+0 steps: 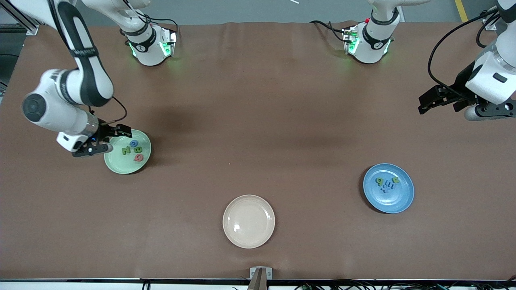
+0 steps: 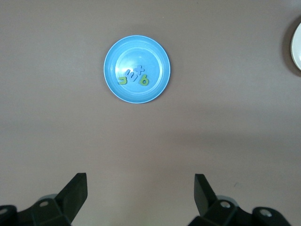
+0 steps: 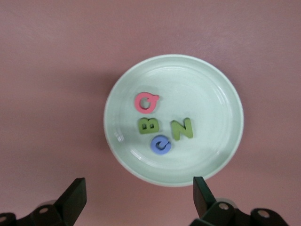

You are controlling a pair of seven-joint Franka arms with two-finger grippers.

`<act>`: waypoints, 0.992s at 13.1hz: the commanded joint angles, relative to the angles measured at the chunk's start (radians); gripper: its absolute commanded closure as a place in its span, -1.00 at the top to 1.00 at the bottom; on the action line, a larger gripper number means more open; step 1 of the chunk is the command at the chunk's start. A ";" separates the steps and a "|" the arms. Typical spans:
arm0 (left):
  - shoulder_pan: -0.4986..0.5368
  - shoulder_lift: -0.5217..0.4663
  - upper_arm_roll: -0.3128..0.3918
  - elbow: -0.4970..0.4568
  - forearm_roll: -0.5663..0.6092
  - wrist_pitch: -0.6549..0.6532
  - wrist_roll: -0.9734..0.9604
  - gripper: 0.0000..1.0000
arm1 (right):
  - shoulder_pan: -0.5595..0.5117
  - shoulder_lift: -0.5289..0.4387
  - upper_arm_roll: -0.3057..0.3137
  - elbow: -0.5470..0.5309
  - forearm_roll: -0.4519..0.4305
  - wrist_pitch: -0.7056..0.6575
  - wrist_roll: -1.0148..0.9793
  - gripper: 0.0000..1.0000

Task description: Sort upper and lower case letters into plates

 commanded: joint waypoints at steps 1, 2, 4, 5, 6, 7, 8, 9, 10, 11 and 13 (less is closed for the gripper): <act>0.001 -0.003 -0.003 -0.007 -0.003 0.012 0.023 1.00 | -0.011 -0.082 0.012 0.106 -0.003 -0.161 0.070 1.00; 0.001 -0.003 -0.003 -0.007 -0.003 0.012 0.023 1.00 | -0.011 -0.092 0.012 0.170 -0.008 -0.241 0.093 1.00; 0.001 -0.001 -0.003 -0.009 -0.003 0.014 0.023 1.00 | -0.011 -0.095 0.012 0.307 -0.009 -0.411 0.139 1.00; 0.003 0.000 -0.003 -0.009 -0.003 0.015 0.023 1.00 | -0.010 -0.095 0.013 0.379 -0.009 -0.485 0.171 1.00; 0.003 0.000 -0.003 -0.009 -0.003 0.017 0.023 1.00 | -0.002 -0.095 0.016 0.433 -0.018 -0.532 0.194 1.00; 0.003 0.000 -0.003 -0.009 -0.003 0.017 0.023 1.00 | 0.004 -0.093 0.018 0.485 -0.040 -0.571 0.196 1.00; 0.003 0.000 -0.003 -0.009 -0.003 0.018 0.023 1.00 | 0.006 -0.090 0.022 0.554 -0.057 -0.614 0.196 1.00; 0.003 0.000 -0.003 -0.009 -0.003 0.020 0.023 1.00 | 0.004 -0.086 0.021 0.611 -0.057 -0.646 0.196 1.00; 0.003 -0.001 -0.003 -0.009 -0.004 0.021 0.023 1.00 | 0.003 -0.084 0.019 0.652 -0.058 -0.651 0.196 1.00; 0.004 -0.004 -0.003 -0.009 -0.003 0.021 0.023 1.00 | -0.003 -0.078 0.018 0.697 -0.058 -0.650 0.196 1.00; 0.004 -0.014 -0.004 -0.006 -0.004 0.020 0.023 1.00 | -0.016 -0.066 0.012 0.772 -0.057 -0.645 0.196 1.00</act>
